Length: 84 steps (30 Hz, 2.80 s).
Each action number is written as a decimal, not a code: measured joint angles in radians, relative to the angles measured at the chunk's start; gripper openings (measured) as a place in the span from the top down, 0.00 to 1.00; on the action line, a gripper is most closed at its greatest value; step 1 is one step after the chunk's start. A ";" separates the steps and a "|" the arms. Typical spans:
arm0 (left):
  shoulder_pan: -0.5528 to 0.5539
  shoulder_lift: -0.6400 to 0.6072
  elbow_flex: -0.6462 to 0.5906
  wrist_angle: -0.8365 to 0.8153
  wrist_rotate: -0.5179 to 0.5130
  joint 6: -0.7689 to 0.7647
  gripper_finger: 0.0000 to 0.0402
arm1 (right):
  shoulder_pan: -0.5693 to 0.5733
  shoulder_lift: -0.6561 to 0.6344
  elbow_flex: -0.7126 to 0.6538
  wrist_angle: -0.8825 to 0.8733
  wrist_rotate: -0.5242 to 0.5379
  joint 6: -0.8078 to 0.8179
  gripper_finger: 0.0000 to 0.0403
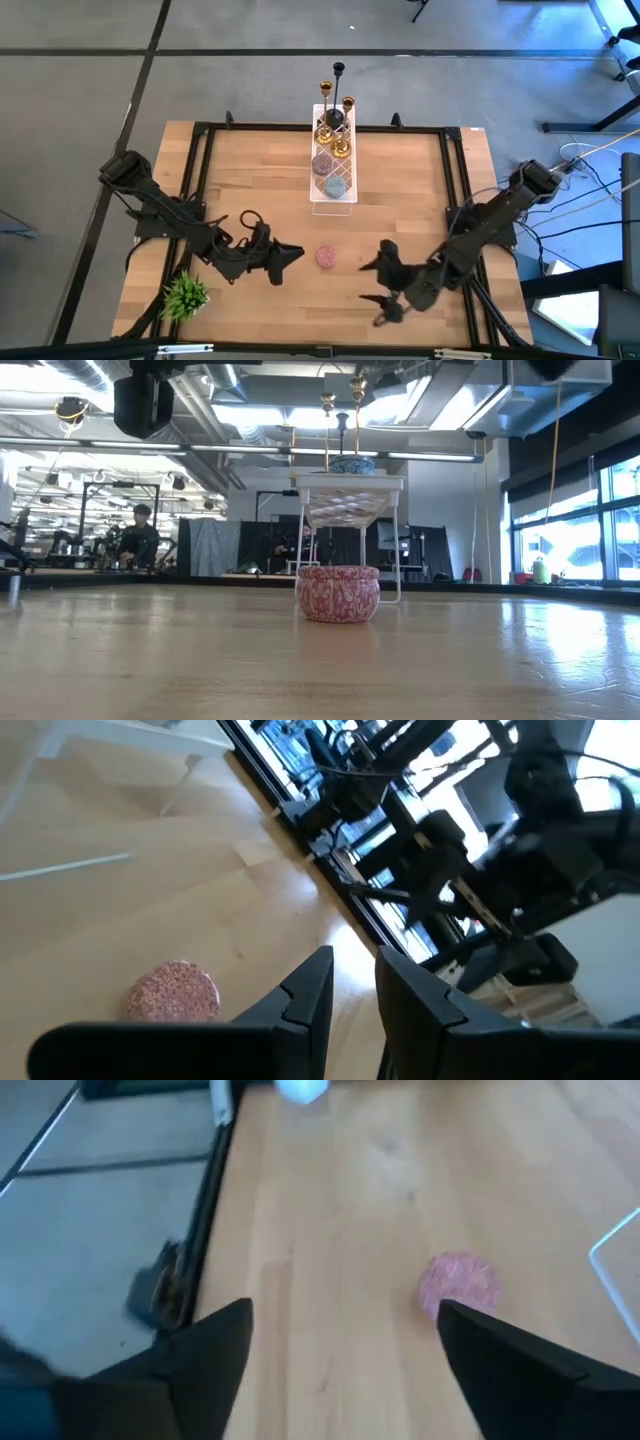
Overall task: Pick & Place candle stick holders
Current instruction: Put the pink scented candle on the shelf
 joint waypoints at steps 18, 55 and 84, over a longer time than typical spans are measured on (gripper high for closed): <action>-0.056 -0.001 0.000 -0.236 0.038 -0.122 0.88 | -0.160 0.249 0.001 0.668 -0.021 -0.025 0.08; -0.131 -0.001 0.000 -0.481 0.079 -0.281 0.92 | -0.209 0.397 0.000 0.254 0.158 0.115 0.08; -0.151 -0.001 0.000 -0.489 0.088 -0.285 0.92 | -0.300 0.476 0.000 0.382 0.063 0.083 0.08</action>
